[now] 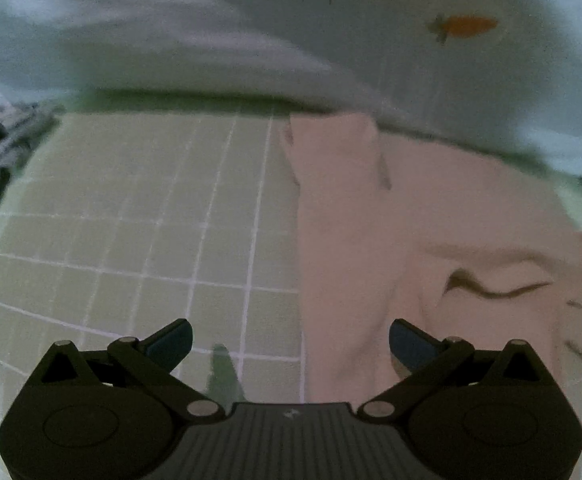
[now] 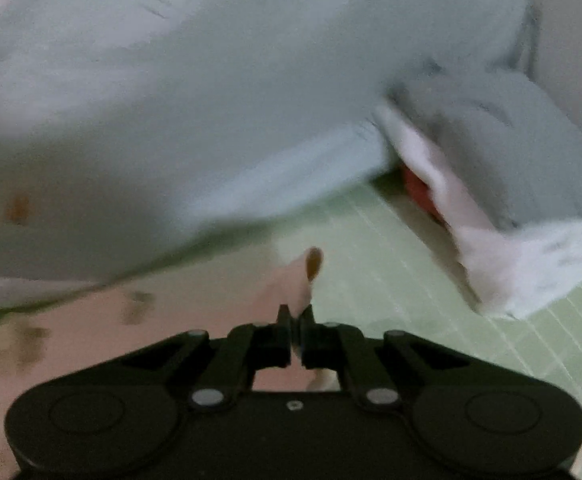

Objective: Fold clothes

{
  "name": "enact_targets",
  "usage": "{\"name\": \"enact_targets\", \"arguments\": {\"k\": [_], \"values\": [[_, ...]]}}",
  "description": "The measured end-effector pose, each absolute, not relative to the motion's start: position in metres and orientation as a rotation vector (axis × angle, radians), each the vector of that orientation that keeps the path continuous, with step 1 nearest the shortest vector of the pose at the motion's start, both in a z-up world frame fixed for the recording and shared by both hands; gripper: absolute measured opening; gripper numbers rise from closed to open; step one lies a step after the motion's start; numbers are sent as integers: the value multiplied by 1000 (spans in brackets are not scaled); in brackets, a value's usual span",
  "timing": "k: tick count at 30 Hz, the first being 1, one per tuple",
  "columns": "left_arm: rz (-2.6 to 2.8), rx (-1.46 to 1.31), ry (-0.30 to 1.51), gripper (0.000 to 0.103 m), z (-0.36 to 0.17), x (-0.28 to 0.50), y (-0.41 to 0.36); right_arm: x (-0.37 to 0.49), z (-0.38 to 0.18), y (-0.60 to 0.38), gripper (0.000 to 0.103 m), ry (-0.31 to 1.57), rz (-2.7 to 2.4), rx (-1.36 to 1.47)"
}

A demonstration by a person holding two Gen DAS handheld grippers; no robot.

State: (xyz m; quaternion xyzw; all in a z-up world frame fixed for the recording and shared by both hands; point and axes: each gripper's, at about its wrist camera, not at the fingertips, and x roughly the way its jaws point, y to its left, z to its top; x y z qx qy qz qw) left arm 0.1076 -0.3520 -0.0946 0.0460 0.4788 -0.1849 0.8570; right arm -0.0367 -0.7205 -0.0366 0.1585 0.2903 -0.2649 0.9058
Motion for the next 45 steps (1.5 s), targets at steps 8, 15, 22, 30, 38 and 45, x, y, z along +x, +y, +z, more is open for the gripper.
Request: {"name": "enact_targets", "arguments": {"k": [8,15,22,30,38,45], "values": [[-422,120,936,103,-70,62,-309,-77,-15,-584,4,582,-291,219],[-457,178,934,103,-68,31,-257,-97,-60,-488,4,741,-221,225],[-490,224,933,103,-67,7,-213,-112,-72,-445,5,811,-277,261],[-530,221,923,103,-69,2,-205,-136,-69,-437,44,788,-340,318],[-552,176,917,103,-63,-18,-262,-153,-64,-503,76,767,-401,331],[-548,124,989,101,-80,-37,-319,-175,-73,-578,78,804,-408,310]]}}
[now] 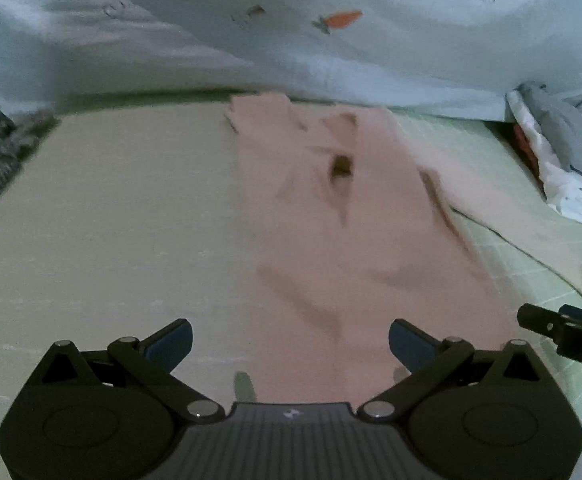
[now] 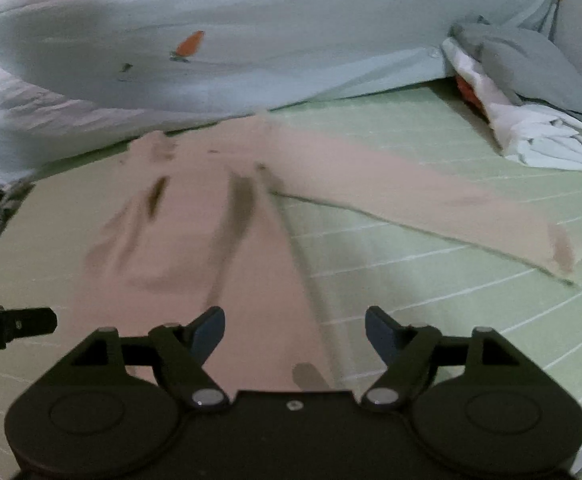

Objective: Fold clothes

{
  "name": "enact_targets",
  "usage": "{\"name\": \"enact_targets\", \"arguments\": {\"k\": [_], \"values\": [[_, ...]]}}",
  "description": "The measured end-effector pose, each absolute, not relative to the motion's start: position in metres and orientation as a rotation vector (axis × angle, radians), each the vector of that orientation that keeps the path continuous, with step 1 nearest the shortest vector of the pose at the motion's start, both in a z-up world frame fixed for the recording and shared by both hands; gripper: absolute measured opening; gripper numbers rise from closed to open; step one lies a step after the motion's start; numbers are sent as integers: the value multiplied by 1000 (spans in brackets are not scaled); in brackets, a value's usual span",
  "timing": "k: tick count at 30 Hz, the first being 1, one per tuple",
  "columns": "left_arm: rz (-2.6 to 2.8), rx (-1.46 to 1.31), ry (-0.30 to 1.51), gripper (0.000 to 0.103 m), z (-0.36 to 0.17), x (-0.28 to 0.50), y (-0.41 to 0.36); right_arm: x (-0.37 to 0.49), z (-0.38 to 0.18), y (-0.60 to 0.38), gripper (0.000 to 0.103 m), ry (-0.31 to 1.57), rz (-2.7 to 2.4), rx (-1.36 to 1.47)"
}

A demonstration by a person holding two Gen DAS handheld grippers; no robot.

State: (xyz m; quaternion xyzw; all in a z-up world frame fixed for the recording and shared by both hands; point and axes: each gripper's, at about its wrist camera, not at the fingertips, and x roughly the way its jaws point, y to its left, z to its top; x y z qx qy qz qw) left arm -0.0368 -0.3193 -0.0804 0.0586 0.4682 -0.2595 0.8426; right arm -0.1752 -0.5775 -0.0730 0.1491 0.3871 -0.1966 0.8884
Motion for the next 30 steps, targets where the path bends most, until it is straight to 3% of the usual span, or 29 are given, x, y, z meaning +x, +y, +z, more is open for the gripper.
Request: {"name": "enact_targets", "arguments": {"k": [3,11,12,13,14,15,24,30], "values": [[-534,100,1035,93,-92,-43,-342,-185,-78,-604,78,820,-404,303],[-416,77,1121,52,-113,-52,-356,-199,-90,-634,78,851,-386,319],[-408,76,1117,38,-113,-53,-356,-201,-91,-638,78,855,-383,321],[-402,72,1115,16,-112,-54,-355,-203,-92,-641,78,859,-381,324],[-396,68,1114,7,-111,-55,-355,-205,-94,-645,78,863,-378,326],[-391,62,1107,3,-109,-56,-355,-206,-95,-648,78,867,-376,328],[-372,2,957,2,-66,-90,-334,-200,-99,-641,78,865,-287,318],[-251,-56,1058,3,-85,-97,-302,-191,-101,-622,78,880,-201,283]]}}
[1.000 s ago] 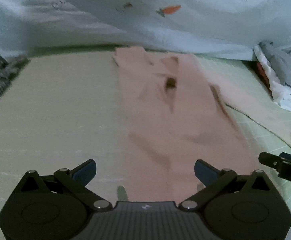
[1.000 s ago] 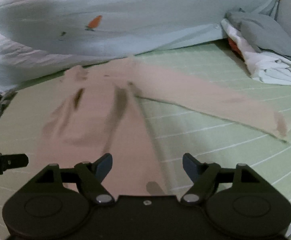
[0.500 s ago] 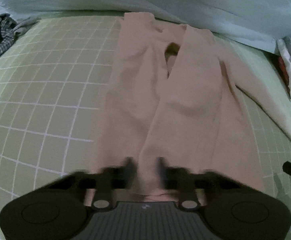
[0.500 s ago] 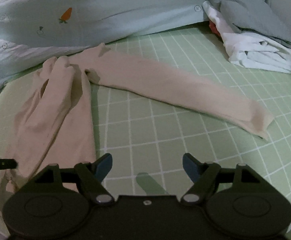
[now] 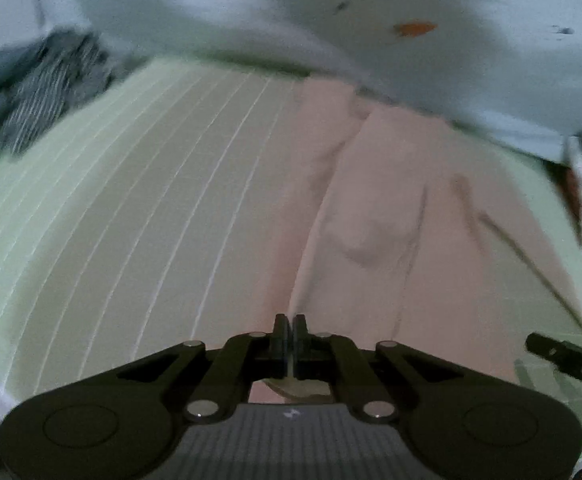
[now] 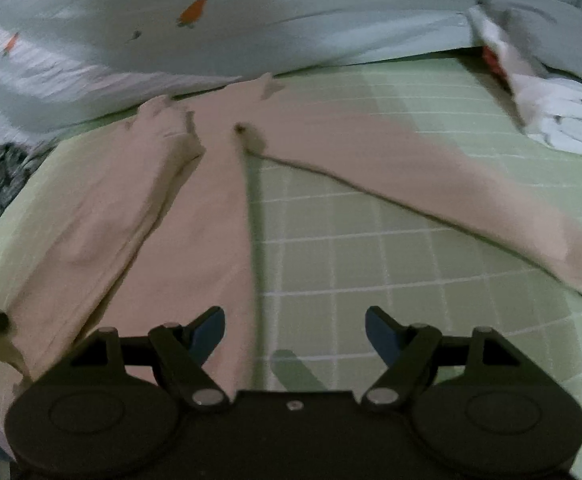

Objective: Fold clothes

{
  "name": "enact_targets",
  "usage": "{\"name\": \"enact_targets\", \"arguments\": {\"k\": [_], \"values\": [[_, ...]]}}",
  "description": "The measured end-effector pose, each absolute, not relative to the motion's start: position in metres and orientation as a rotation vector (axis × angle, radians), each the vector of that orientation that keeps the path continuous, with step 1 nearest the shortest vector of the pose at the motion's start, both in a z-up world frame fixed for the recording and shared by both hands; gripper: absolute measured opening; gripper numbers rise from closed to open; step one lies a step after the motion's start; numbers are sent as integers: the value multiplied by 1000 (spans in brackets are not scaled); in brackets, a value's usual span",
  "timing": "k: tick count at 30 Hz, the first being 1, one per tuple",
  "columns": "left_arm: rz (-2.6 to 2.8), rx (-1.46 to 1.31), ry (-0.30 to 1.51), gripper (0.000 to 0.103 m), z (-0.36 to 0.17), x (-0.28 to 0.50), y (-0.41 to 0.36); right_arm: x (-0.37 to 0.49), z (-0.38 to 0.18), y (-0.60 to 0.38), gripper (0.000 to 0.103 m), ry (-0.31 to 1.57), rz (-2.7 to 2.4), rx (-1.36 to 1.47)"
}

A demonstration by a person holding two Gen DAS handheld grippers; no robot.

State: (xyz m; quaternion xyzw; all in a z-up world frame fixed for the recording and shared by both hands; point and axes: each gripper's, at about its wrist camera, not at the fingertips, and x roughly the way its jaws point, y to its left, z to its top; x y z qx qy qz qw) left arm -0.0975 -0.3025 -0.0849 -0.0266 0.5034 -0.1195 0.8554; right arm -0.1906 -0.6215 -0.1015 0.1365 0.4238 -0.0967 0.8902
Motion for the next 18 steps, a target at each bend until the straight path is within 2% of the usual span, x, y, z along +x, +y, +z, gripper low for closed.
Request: {"name": "enact_targets", "arguments": {"k": [3,6,7,9,10,18], "values": [[-211,-51,1105,9,-95,-97,-298,-189,-101,-613,78,881,-182,259],[-221,-49,1080,35,-90,-97,-297,-187,-98,-614,81,861,-204,260],[-227,-41,1063,47,-87,-97,-298,-186,-97,-614,89,853,-215,261],[-234,-12,1036,63,-82,-92,-299,-183,-95,-613,103,836,-241,261],[-237,1,1030,69,-80,-88,-300,-180,-93,-612,103,829,-250,263],[-265,98,983,80,-69,-53,-305,-123,-83,-580,102,766,-237,239]]}}
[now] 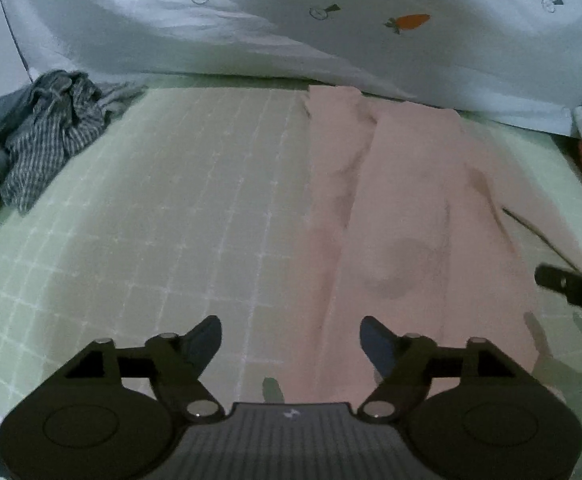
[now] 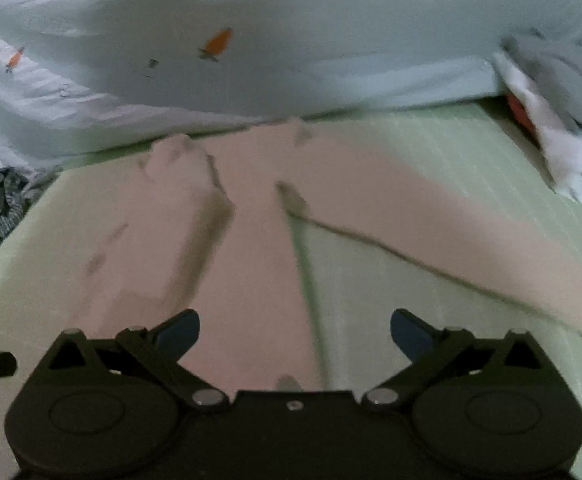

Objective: Fold clothes

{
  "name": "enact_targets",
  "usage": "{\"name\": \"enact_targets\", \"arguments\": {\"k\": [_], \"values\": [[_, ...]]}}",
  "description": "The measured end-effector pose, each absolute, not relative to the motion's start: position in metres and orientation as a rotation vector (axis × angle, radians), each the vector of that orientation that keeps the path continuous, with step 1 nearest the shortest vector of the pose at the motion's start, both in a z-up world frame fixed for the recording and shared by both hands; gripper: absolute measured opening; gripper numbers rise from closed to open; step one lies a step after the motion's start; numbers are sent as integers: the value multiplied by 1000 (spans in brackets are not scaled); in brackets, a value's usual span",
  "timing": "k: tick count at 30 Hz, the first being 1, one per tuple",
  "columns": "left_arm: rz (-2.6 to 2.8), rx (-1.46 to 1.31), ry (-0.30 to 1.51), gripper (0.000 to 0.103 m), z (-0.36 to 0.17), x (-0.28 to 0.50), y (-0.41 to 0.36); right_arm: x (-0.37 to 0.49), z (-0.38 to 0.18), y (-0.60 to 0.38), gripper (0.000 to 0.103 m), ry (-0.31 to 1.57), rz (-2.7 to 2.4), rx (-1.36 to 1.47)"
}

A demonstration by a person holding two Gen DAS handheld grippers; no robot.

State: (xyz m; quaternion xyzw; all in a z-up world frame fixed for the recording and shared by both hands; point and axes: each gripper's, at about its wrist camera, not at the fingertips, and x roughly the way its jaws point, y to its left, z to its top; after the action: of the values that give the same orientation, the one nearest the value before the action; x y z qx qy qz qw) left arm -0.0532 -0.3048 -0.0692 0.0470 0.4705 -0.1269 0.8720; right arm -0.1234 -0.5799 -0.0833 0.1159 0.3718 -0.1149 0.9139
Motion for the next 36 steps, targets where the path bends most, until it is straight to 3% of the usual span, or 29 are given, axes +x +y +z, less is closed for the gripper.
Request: {"name": "enact_targets", "arguments": {"k": [4,19,27,36], "values": [[-281,130,968,85,-68,-25,-307,-80,-82,-565,102,753,-243,172],[-306,133,1058,86,-105,85,-314,54,-130,-549,103,855,-317,-4],[-291,131,1061,86,-105,87,-317,38,-114,-570,103,841,-288,59],[-298,154,1008,90,-86,60,-328,-38,-103,-652,103,805,-573,197]]}}
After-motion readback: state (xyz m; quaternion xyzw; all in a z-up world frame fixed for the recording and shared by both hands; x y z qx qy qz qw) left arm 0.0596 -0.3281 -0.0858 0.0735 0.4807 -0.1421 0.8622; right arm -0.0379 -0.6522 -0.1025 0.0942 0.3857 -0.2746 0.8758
